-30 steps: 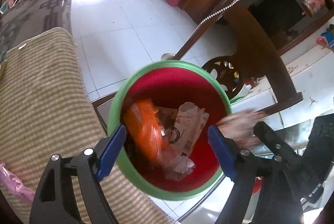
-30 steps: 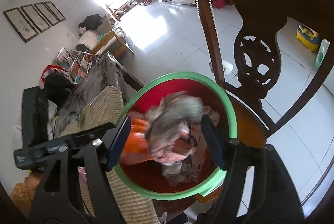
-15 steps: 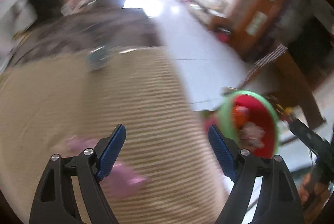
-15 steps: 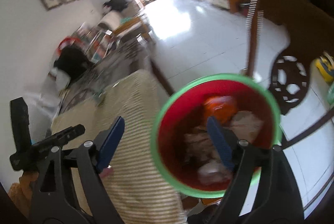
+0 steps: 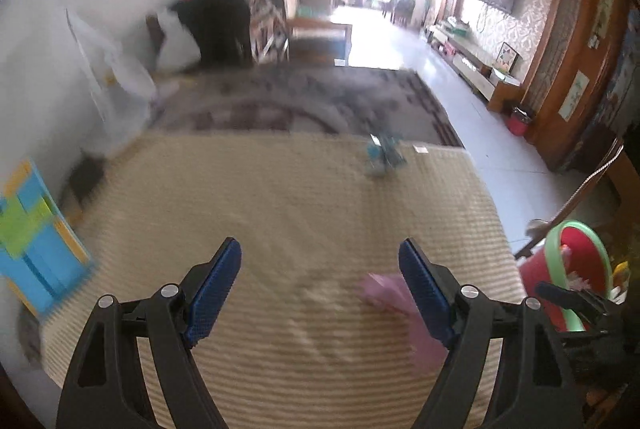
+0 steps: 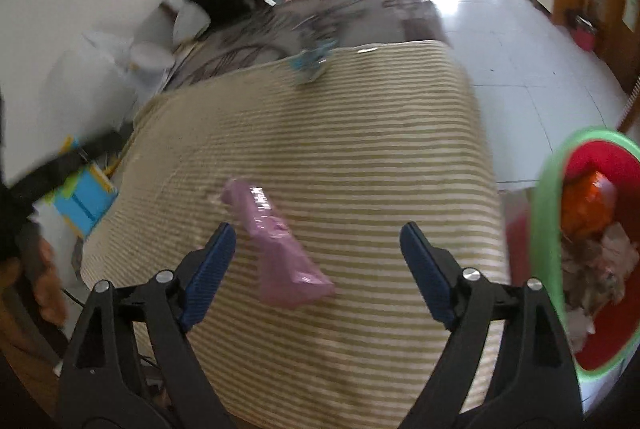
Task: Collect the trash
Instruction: 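Grasp the blue-white snack wrapper with the left gripper while the right grasps the pink wrapper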
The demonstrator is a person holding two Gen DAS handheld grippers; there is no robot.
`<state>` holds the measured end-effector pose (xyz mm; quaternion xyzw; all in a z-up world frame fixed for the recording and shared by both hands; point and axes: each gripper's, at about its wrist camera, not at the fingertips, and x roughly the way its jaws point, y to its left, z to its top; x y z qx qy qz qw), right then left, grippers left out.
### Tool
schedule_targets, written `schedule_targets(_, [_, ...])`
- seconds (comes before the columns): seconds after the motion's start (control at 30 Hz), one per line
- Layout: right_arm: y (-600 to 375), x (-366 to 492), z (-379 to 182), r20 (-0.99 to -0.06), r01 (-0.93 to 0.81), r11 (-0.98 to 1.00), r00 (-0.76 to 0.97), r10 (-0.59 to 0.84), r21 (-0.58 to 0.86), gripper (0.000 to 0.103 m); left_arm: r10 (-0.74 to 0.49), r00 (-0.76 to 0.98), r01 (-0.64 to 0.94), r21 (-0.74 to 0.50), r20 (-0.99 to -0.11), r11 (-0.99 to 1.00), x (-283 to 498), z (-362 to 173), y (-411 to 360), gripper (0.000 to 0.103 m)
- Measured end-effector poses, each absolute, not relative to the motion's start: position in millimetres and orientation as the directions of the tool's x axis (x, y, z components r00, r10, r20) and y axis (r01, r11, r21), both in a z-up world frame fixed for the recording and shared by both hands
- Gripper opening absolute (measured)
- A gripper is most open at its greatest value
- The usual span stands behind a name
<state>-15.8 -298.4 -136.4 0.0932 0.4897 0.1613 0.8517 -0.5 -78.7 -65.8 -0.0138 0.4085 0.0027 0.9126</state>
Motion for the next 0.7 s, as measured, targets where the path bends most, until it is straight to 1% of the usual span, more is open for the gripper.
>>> schedule_targets(0.1, [-275, -9, -143, -0.818, -0.196, 0.936, 0.457, 0.35, 0.292, 0.085, 0.014, 0.714, 0.002, 0.023, -0.7, 1.0, -1, -46, -63, 0.078])
schedule_targets(0.27, [-244, 9, -160, -0.853, -0.189, 0.959, 0.443, 0.277, 0.213, 0.089, 0.004, 0.747, 0.032, 0.043, -0.665, 0.999, 5, -23, -38, 0.078])
schedule_targets(0.43, [-222, 23, -187, -0.895, -0.177, 0.974, 0.396, 0.204, 0.143, 0.089, -0.045, 0.724, 0.088, 0.027, -0.689, 0.996, 39, -23, -18, 0.078])
schedule_targets(0.5, [-217, 24, -196, -0.907, -0.168, 0.977, 0.377, 0.188, 0.133, 0.089, -0.061, 0.721, 0.123, 0.041, -0.691, 0.992, 65, -28, -19, 0.078])
schedule_targets(0.57, [-215, 24, -201, -0.913, -0.159, 0.979, 0.367, 0.18, 0.129, 0.088, -0.095, 0.694, 0.175, 0.039, -0.714, 0.984, 96, -39, -28, 0.078])
schedule_targets(0.6, [-214, 23, -203, -0.915, -0.156, 0.98, 0.364, 0.177, 0.128, 0.086, -0.112, 0.679, 0.194, 0.03, -0.725, 0.98, 112, -44, -34, 0.078])
schedule_targets(0.67, [-213, 22, -207, -0.922, -0.147, 0.98, 0.345, 0.177, 0.133, 0.061, -0.147, 0.646, 0.236, 0.012, -0.749, 0.972, 141, -60, -48, 0.078])
schedule_targets(0.7, [-214, 22, -209, -0.925, -0.142, 0.979, 0.333, 0.186, 0.146, 0.054, -0.159, 0.618, 0.256, 0.006, -0.77, 0.967, 158, -71, -59, 0.078])
